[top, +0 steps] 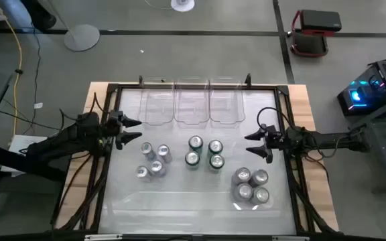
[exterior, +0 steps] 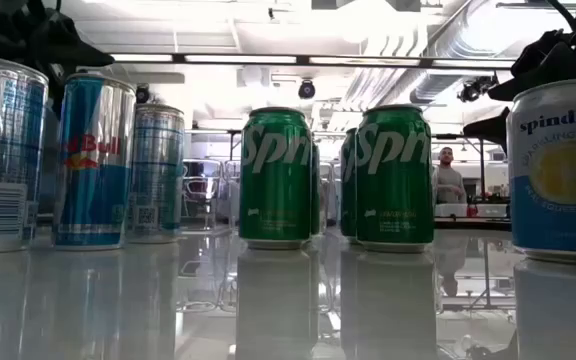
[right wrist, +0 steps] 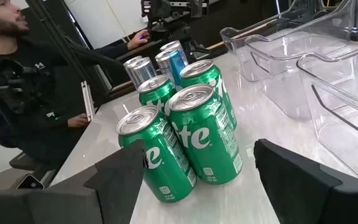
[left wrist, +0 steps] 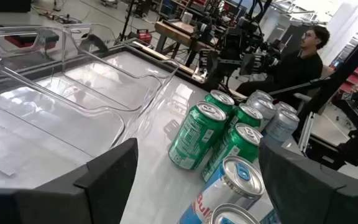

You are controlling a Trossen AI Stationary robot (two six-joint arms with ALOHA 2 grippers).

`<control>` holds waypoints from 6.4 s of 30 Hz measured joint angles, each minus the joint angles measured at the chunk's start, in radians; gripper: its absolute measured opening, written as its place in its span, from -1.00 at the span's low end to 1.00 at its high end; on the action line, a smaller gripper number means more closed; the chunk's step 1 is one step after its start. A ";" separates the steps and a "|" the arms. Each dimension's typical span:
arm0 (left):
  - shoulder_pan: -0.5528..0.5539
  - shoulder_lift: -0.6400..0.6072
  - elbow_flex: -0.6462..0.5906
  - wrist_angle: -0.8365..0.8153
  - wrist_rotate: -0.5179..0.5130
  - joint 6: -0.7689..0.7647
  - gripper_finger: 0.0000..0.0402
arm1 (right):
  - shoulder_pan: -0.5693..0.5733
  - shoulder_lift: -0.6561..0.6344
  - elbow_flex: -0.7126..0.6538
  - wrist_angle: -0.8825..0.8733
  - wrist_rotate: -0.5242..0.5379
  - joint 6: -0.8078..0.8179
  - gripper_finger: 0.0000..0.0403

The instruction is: Sort soda cans

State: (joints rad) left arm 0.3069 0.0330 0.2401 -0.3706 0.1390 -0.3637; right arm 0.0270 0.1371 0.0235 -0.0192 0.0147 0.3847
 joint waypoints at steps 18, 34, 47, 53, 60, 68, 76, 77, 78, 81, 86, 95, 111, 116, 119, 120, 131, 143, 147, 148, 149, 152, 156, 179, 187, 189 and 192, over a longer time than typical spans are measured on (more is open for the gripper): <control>0.000 0.000 0.000 0.000 0.000 0.000 0.54 | 0.000 0.000 0.000 0.000 0.000 0.000 0.44; 0.000 0.000 0.000 0.000 0.000 0.000 0.54 | 0.000 0.000 0.000 0.000 0.000 0.000 0.44; 0.000 0.000 0.000 0.000 0.000 0.000 0.54 | 0.000 0.000 0.000 0.000 0.000 0.000 0.44; 0.000 0.000 0.000 0.000 0.000 0.000 0.54 | 0.000 0.000 0.000 0.000 0.000 0.000 0.44; 0.000 0.000 0.000 0.001 0.000 0.000 0.54 | 0.000 0.000 0.000 0.000 0.000 0.000 0.44; 0.000 0.002 0.000 0.075 -0.003 -0.051 0.54 | 0.000 0.000 0.000 0.000 0.000 0.000 0.44; -0.022 0.091 0.000 0.487 0.016 -0.139 0.54 | 0.000 0.000 0.000 0.000 0.000 0.000 0.44; -0.039 0.110 0.000 0.545 0.028 -0.122 0.54 | 0.000 0.000 0.000 0.000 0.000 0.000 0.44; -0.059 0.132 0.000 0.620 0.044 -0.104 0.54 | 0.000 0.000 0.000 0.000 0.000 0.000 0.44; -0.139 0.209 0.000 0.865 0.092 -0.039 0.54 | 0.000 0.000 0.000 0.000 0.000 0.000 0.44; -0.261 0.353 0.000 1.129 0.110 -0.001 0.54 | 0.000 0.000 0.000 0.000 0.000 0.000 0.44; -0.323 0.587 0.022 1.187 -0.045 -0.070 0.54 | 0.000 0.000 0.000 0.000 0.000 0.000 0.44; -0.394 0.974 0.956 -0.504 -0.246 0.145 0.54 | 0.000 0.000 0.000 0.000 0.000 0.000 0.44; -0.450 1.094 1.061 -0.671 -0.261 0.172 0.54 | 0.000 0.000 0.000 0.000 0.000 0.000 0.44; -0.475 1.152 1.062 -0.738 -0.261 0.190 0.54 | 0.000 0.000 0.000 0.000 0.000 0.000 0.44; -0.480 1.174 1.062 -0.771 -0.261 0.190 0.54 | 0.000 0.000 0.000 0.000 0.000 0.000 0.44; -0.431 1.335 1.042 -1.031 -0.217 0.190 0.54 | 0.000 0.000 0.000 0.000 0.000 0.000 0.44; -0.405 1.302 0.876 -0.894 -0.177 0.238 0.55 | 0.000 0.000 0.000 0.000 0.000 0.000 0.44; -0.405 1.302 0.825 -0.839 -0.177 0.238 0.55 | 0.000 0.000 0.000 0.000 0.000 0.000 0.44; -0.405 1.302 0.818 -0.825 -0.177 0.238 0.55 | 0.000 0.000 0.000 0.000 0.000 0.000 0.44; -0.405 1.302 0.812 -0.812 -0.177 0.238 0.55 | 0.000 0.000 0.000 0.000 0.000 0.000 0.44; -0.405 1.302 0.793 -0.768 -0.177 0.239 0.55 | 0.000 0.000 0.000 0.000 0.000 0.000 0.44; -0.405 1.301 0.751 -0.722 -0.173 0.264 0.54 | 0.000 0.000 0.000 0.000 0.000 0.000 0.44; -0.406 1.302 0.729 -0.682 -0.168 0.242 0.11 | 0.000 0.000 0.000 0.000 0.000 0.000 0.44; -0.391 1.303 0.939 -0.872 -0.177 0.218 0.10 | 0.000 0.000 0.000 0.000 0.000 0.000 0.44; -0.369 1.303 1.024 -0.903 -0.195 0.233 0.10 | 0.000 0.000 0.000 0.000 0.000 0.000 0.44; -0.316 1.303 1.154 -0.936 -0.251 0.269 0.10 | 0.000 0.000 0.000 0.000 0.000 0.000 0.44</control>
State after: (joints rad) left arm -0.0086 1.3357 1.3937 -1.3064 -0.1124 -0.0951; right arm 0.0269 0.1375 0.0236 -0.0191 0.0147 0.3847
